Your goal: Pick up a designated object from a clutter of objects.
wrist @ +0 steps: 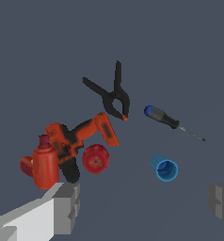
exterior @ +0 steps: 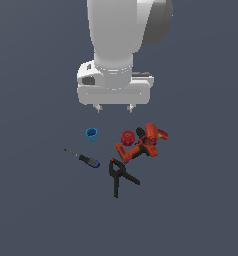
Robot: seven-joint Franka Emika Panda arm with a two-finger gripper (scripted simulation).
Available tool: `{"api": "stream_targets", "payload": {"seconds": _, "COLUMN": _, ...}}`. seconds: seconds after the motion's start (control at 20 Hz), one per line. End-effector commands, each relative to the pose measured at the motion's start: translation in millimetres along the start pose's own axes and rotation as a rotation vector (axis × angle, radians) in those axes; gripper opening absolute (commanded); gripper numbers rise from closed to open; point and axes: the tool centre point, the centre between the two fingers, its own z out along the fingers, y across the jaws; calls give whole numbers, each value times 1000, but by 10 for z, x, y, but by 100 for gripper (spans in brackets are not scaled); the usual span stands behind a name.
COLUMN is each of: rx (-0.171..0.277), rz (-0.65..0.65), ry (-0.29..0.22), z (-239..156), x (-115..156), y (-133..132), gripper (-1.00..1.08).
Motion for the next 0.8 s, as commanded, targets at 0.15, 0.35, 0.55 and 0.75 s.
{"api": "stream_targets", "payload": {"seconds": 0.15, "rx": -7, "rz": -35, "ry": -1, "z": 80, "x": 37, "y": 69, "gripper": 100}}
{"api": "stream_targets", "payload": {"seconds": 0.35, "rx": -15, "rz": -80, "ry": -1, "z": 182, "x": 82, "y": 157, "gripper": 100}}
{"api": "stream_targets", "payload": {"seconds": 0.55, "rx": -24, "rz": -142, "ry": -3, "z": 323, "x": 139, "y": 277, "gripper": 100}}
{"api": "stream_targets", "payload": {"seconds": 0.75, "rx": -34, "rz": -223, "ry": -6, "z": 506, "x": 201, "y": 429, "gripper": 100}}
